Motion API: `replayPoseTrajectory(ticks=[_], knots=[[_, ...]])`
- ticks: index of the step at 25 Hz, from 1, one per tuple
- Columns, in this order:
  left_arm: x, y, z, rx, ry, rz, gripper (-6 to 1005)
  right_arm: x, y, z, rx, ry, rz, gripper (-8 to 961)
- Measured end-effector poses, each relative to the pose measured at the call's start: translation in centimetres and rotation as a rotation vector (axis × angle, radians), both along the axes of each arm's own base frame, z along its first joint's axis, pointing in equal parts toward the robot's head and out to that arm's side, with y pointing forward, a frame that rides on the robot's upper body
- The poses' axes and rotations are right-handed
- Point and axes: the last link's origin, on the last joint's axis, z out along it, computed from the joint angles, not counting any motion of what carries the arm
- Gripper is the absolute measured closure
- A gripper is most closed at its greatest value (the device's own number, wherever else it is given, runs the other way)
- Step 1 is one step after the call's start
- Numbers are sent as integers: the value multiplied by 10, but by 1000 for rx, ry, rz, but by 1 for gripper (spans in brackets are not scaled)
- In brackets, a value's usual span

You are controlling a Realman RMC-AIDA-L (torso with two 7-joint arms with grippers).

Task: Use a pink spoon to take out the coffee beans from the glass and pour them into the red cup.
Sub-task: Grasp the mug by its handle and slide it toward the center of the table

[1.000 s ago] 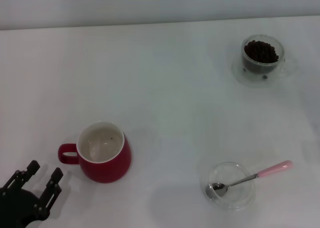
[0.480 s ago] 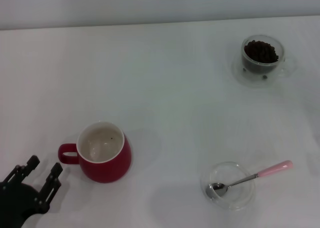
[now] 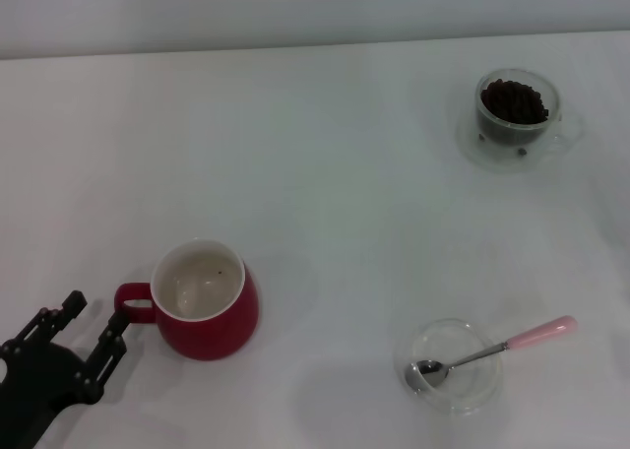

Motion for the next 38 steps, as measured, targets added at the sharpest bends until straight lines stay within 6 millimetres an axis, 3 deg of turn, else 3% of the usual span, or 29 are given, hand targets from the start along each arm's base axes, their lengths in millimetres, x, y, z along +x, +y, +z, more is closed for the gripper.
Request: replayPoseTrajectory(ticks=[22,33,36,38], knots=[[2,22,-2,-13,38,-1,440,-17,3,-5,0,38,113,144],[6,32,-4,-22,50,-23,539,-18,8,-7,-6,38,108,144],[7,34,-4,-22,50,-26,769,-18,9,-7,-7,38,107,144],[8,35,-4,-22,50,-31,807,-18,10,-7,-8,37,106,144]])
